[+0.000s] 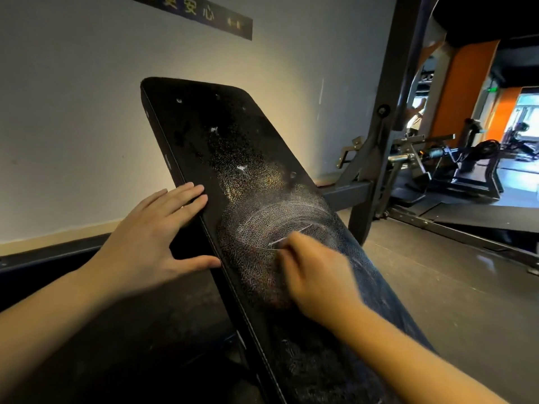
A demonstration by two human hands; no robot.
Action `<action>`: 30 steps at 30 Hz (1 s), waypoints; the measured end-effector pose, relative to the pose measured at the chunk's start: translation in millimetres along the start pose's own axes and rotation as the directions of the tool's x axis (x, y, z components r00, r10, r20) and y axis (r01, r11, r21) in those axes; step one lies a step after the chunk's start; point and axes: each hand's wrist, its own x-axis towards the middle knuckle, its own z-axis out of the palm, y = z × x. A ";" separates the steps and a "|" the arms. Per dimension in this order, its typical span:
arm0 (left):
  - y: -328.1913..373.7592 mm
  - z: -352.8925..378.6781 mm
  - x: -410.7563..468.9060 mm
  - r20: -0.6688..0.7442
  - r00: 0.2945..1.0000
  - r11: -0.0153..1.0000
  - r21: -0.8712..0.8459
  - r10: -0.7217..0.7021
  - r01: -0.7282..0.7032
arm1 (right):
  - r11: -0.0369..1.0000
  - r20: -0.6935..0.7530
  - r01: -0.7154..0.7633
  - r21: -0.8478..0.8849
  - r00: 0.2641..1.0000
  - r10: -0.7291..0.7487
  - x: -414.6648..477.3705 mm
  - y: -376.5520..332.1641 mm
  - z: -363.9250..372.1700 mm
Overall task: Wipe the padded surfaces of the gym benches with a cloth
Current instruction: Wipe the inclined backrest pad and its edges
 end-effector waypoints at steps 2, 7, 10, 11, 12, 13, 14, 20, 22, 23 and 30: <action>1.5 0.7 -0.4 0.002 1.000 1.000 -0.021 -0.010 0.010 | 0.972 -0.021 -0.197 -0.129 0.980 0.196 7.4 56.3 -8.2; 5.4 -2.5 0.7 0.024 0.998 0.998 -0.041 -0.050 0.051 | 0.858 -0.091 -0.447 -0.252 0.894 0.438 82.2 81.7 2.0; 6.1 -6.1 0.8 0.034 0.998 0.997 -0.044 -0.058 0.060 | 0.937 -0.053 -0.334 -0.102 0.942 0.330 98.4 8.2 15.7; 6.1 -7.6 1.7 0.042 0.997 0.998 -0.035 -0.058 0.060 | 0.971 -0.032 -0.232 -0.053 0.973 0.231 87.7 -20.4 17.6; 6.5 -9.0 1.9 0.052 0.997 0.998 -0.022 -0.057 0.058 | 0.994 -0.015 -0.108 -0.009 0.994 0.108 68.6 -44.0 17.1; 6.7 -10.3 2.5 0.063 0.997 0.998 -0.008 -0.054 0.055 | 0.999 -0.010 0.015 0.033 1.000 -0.014 43.8 -58.0 15.2; 7.5 -10.5 1.7 0.070 0.996 0.998 0.000 -0.056 0.056 | 0.993 0.000 0.097 0.064 0.995 -0.097 16.3 -60.3 11.0; 18.1 -13.2 3.0 0.141 0.987 0.997 0.010 -0.080 0.080 | 0.990 -0.008 -0.094 -0.108 0.996 0.093 -56.5 56.2 -20.9; 22.1 -14.2 4.5 0.148 0.985 0.996 0.046 -0.084 0.078 | 0.934 -0.006 -0.273 -0.232 0.960 0.279 -19.1 82.4 -17.3; 23.5 -14.8 5.3 0.149 0.985 0.995 0.063 -0.085 0.076 | 0.901 -0.025 -0.347 -0.262 0.935 0.353 5.7 84.9 -14.1; 24.0 -20.1 5.6 0.145 0.985 0.994 0.072 -0.093 0.083 | 0.998 -0.017 -0.063 0.007 0.998 0.063 58.3 -57.4 18.0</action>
